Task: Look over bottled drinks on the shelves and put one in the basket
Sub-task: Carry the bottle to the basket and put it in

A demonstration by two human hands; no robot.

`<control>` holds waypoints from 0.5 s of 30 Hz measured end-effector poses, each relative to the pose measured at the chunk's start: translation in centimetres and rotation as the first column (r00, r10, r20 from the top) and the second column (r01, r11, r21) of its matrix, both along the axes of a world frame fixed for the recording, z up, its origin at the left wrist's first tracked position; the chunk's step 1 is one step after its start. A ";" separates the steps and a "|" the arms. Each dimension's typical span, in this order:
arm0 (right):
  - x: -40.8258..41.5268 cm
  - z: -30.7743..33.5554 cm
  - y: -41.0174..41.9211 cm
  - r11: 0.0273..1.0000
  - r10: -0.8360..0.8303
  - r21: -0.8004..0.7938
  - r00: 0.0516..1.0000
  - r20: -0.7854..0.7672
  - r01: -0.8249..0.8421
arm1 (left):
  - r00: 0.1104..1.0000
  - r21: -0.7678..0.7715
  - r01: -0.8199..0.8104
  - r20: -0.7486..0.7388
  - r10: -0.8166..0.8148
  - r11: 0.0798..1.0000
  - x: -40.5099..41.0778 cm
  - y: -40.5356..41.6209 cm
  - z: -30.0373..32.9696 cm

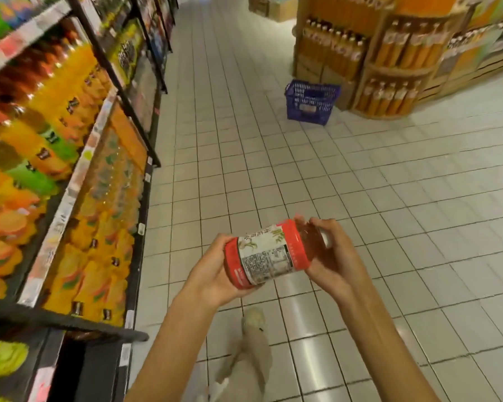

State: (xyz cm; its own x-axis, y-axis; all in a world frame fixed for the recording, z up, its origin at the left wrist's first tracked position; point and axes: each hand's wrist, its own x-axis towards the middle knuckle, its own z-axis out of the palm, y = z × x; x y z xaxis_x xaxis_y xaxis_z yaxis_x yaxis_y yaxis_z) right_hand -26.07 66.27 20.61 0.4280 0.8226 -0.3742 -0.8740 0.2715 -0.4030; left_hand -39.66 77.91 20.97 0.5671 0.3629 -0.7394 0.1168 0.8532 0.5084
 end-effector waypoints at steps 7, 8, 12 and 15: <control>14.6 2.1 12.4 0.987 -0.160 0.022 0.987 -0.029 0.161 | 0.982 0.057 0.183 0.031 -0.185 0.981 17.1 15.5 1.9; 16.9 2.2 13.9 0.982 -0.191 0.014 0.982 -0.002 0.191 | 0.978 0.060 0.203 0.035 -0.205 0.977 19.8 17.4 2.1; 26.5 1.4 19.0 0.967 -0.238 -0.047 0.950 0.200 0.252 | 0.959 0.077 0.277 0.048 -0.281 0.958 30.7 23.5 1.3; 34.9 0.0 23.3 0.954 -0.281 -0.053 0.941 0.190 0.296 | 0.949 0.103 0.304 0.055 -0.311 0.947 39.3 27.9 -0.3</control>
